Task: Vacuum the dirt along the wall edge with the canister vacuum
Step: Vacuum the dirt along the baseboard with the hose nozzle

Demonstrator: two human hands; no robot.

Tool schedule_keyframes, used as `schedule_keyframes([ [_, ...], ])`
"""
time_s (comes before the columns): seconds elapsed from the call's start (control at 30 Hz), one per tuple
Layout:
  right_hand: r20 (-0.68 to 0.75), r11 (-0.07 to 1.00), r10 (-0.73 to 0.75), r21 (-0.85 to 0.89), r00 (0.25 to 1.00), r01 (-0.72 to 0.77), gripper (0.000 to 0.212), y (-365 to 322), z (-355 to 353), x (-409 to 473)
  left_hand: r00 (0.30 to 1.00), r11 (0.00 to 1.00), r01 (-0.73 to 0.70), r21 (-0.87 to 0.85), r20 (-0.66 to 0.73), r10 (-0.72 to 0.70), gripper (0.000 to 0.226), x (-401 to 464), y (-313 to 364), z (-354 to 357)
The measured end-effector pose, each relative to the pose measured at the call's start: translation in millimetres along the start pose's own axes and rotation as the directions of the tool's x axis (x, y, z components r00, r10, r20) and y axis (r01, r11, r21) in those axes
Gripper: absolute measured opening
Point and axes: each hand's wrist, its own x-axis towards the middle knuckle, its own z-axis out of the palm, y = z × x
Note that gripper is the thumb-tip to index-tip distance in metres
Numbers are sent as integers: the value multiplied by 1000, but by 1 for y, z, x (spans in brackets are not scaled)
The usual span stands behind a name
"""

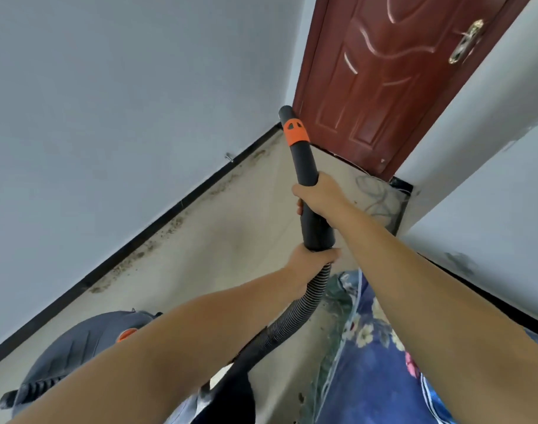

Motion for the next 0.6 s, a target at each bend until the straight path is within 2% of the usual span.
schedule_keyframes([
  [0.33, 272, 991, -23, -118, 962, 57, 9, -43, 52, 133, 986, 978, 5, -207, -161, -39, 13, 102, 59, -54],
  [0.5, 498, 959, -54, -215, 865, 184, 5, -51, 91, 201, 951, 949, -32, -313, -302, -67, 14, 161, 72, -74],
  [0.6, 620, 950, -48, -213, 783, 227, 6, -47, 108, 242, 901, 928, -76, -366, -423, -93, 19, 198, 80, -77],
])
